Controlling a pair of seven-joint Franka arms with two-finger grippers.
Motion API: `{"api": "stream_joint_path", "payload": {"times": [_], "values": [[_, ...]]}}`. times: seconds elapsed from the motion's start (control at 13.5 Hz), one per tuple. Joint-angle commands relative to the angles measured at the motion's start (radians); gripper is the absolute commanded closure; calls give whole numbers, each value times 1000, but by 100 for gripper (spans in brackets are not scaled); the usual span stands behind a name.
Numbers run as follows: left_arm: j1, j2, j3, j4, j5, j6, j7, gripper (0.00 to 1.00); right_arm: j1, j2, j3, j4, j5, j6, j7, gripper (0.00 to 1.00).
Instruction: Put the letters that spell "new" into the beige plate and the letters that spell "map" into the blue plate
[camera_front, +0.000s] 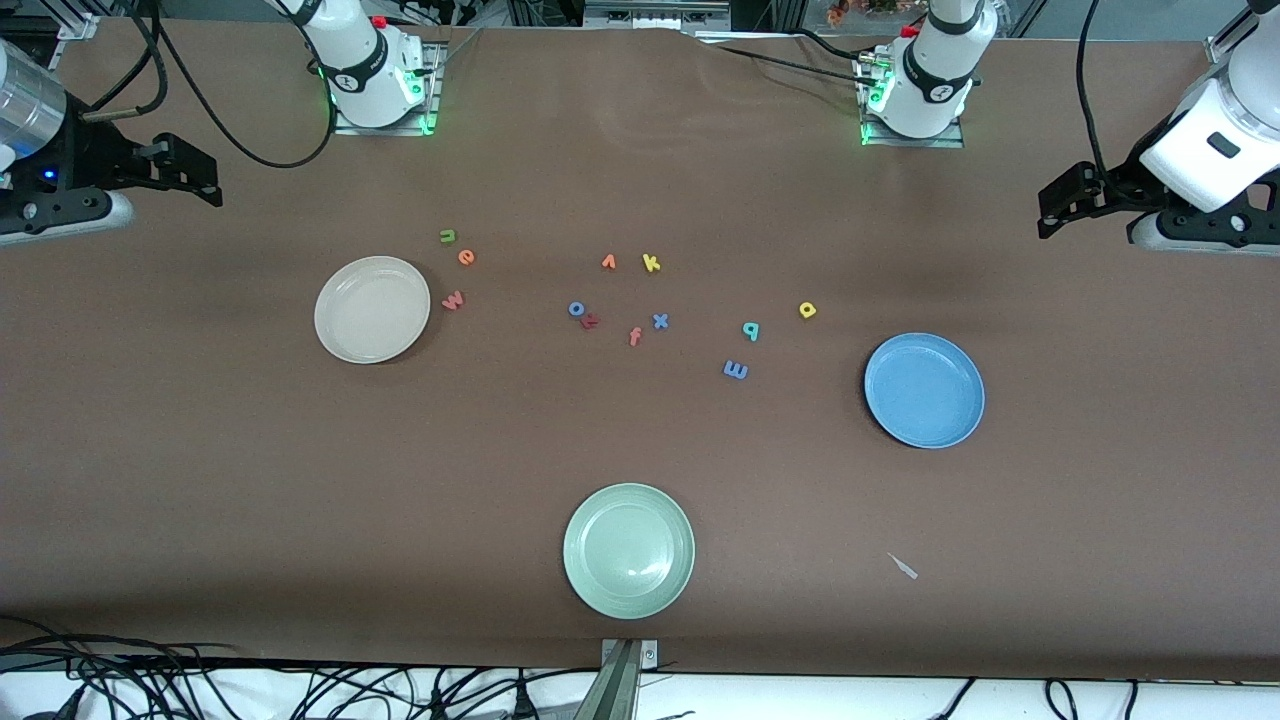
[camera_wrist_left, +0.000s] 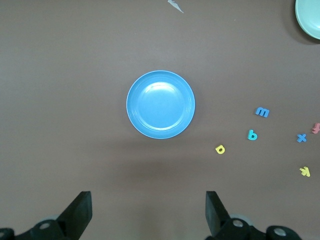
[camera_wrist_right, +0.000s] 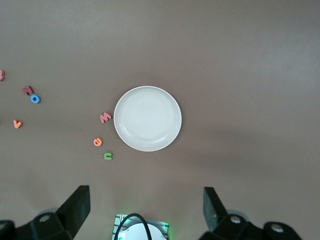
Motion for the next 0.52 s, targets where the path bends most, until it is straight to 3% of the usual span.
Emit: {"api": "stream_joint_path", "payload": {"times": [0.0,0.15,0.44], "values": [[1,59,-2,35,11,-26,-9,0,42,17,-1,-14,25,33,71,0],[-3,129,-5,38,-1,-89,-10,0,99,17,4,-66,25,100,154,0],[-25,257,-14,5,-76,-95,-122,0,199,28,18,-218,25,276,234,0]]}}
